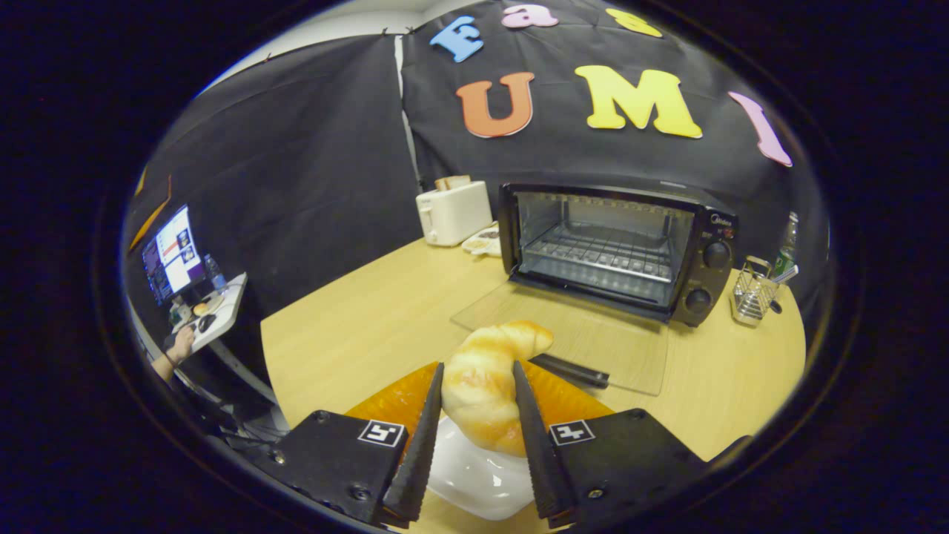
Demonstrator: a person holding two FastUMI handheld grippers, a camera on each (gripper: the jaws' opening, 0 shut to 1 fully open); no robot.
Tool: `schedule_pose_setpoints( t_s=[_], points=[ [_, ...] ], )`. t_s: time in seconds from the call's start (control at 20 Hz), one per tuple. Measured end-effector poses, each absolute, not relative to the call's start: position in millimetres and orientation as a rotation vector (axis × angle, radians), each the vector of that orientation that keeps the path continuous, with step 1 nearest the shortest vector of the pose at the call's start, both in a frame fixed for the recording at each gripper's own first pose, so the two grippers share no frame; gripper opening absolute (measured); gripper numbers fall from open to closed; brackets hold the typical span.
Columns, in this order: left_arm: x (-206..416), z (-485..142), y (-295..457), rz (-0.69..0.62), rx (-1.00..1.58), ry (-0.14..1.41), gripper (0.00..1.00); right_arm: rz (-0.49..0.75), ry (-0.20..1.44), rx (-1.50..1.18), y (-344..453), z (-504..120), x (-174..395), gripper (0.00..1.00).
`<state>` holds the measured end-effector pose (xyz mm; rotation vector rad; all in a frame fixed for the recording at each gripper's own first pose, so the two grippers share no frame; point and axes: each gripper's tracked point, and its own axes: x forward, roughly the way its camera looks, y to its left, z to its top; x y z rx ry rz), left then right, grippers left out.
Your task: Open the electric oven with the left hand, put the food in, and close the electric oven.
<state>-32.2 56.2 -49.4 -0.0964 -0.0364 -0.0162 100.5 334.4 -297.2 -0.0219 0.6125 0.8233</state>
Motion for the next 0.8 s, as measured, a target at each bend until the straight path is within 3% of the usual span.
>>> schedule_pose_setpoints(
  t_s=[0.45,0.8],
  points=[
    [-9,-53,77,-0.003,-0.114,-0.023,0.95,0.582,0.651,0.342,375,-305,246,0.56],
    [15,-84,95,0.047,-0.088,0.051,0.95,0.366,0.508,0.568,388,-320,337,0.55]
  ],
)
